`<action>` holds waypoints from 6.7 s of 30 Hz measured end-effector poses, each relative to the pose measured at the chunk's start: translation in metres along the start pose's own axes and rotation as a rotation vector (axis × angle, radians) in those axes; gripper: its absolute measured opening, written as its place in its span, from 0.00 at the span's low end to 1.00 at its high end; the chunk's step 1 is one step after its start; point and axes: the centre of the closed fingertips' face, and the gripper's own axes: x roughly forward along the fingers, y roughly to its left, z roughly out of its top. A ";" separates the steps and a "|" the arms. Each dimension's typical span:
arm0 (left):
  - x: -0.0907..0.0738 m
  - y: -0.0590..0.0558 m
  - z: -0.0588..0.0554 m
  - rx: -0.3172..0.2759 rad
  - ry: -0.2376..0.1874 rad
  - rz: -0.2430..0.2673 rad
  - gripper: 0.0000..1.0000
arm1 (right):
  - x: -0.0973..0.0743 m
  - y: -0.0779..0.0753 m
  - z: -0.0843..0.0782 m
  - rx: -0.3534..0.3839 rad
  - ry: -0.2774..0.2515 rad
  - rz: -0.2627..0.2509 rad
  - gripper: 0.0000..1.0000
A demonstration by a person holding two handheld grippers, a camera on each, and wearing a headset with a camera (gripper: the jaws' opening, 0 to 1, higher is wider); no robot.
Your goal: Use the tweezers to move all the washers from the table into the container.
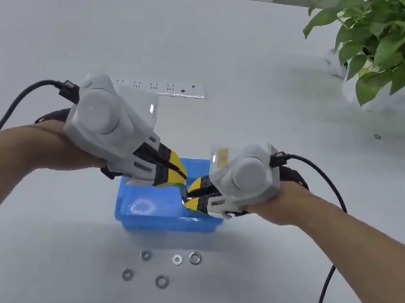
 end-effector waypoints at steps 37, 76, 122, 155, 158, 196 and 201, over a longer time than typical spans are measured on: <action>-0.022 -0.009 0.027 0.036 -0.020 0.017 0.06 | -0.024 0.004 0.022 -0.028 -0.038 -0.056 0.11; -0.059 -0.051 0.052 0.060 -0.023 0.053 0.05 | -0.048 0.043 0.066 -0.024 -0.142 -0.088 0.15; -0.034 -0.111 0.014 -0.036 -0.026 -0.029 0.05 | -0.013 0.110 0.044 -0.004 -0.129 0.027 0.12; -0.023 -0.124 0.002 -0.100 -0.032 -0.059 0.05 | 0.001 0.131 0.033 0.034 -0.128 0.075 0.12; -0.023 -0.124 0.002 -0.099 -0.031 -0.061 0.05 | 0.001 0.131 0.033 0.031 -0.126 0.076 0.12; -0.022 -0.128 -0.001 -0.105 -0.021 -0.069 0.05 | 0.002 0.134 0.030 0.041 -0.104 0.087 0.10; -0.024 -0.128 0.001 -0.106 -0.025 -0.064 0.05 | -0.001 0.134 0.032 0.036 -0.106 0.087 0.10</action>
